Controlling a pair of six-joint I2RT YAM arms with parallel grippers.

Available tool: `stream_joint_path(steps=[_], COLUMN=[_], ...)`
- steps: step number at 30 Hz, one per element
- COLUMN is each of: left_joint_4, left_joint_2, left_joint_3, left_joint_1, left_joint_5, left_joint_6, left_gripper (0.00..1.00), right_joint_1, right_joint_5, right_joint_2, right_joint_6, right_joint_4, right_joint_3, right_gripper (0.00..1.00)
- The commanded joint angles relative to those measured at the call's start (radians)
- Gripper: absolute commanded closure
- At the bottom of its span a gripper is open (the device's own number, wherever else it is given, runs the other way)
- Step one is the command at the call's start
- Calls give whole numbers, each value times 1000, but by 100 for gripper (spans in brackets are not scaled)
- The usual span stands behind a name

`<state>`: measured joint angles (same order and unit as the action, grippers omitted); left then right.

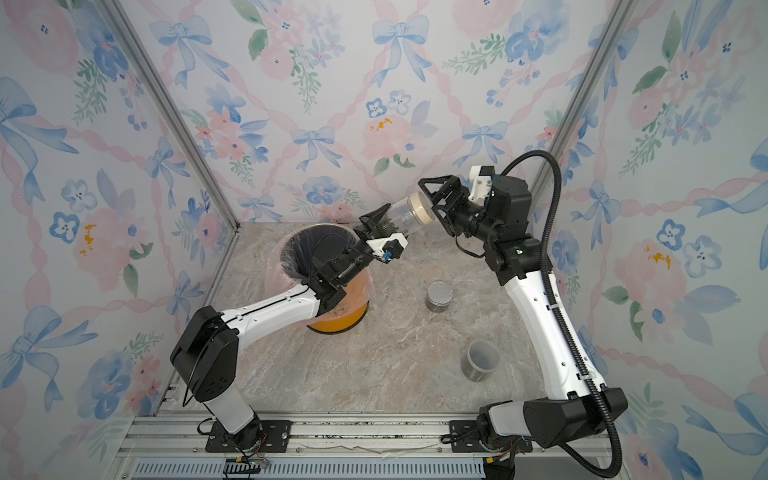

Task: Empty moldy tea leaves from jars
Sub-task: Unscrew the lid from the jar.

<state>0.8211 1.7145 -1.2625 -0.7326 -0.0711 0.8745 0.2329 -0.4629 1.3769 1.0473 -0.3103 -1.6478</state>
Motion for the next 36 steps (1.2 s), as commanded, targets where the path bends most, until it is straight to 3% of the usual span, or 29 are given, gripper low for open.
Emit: stream_joint_path(steps=[1,12,36], left_joint_4=[105,96,97], left_joint_2=[-19,-22,2], left_joint_3=[-61,-67,-74], left_joint_1=[-2,-6,-26], left_joint_5=[20,20,19], left_joint_6=[19,19,12], left_gripper=[78,78,79], right_joint_1=[8,8,0], right_joint_5=[26,74,61], right_joint_2=[9,36,41], right_joint_6=[-11,-108,-23], right_joint_4=[4,-152,-4], right_joint_3=[3,-60,-40], right_gripper=[4,3,3])
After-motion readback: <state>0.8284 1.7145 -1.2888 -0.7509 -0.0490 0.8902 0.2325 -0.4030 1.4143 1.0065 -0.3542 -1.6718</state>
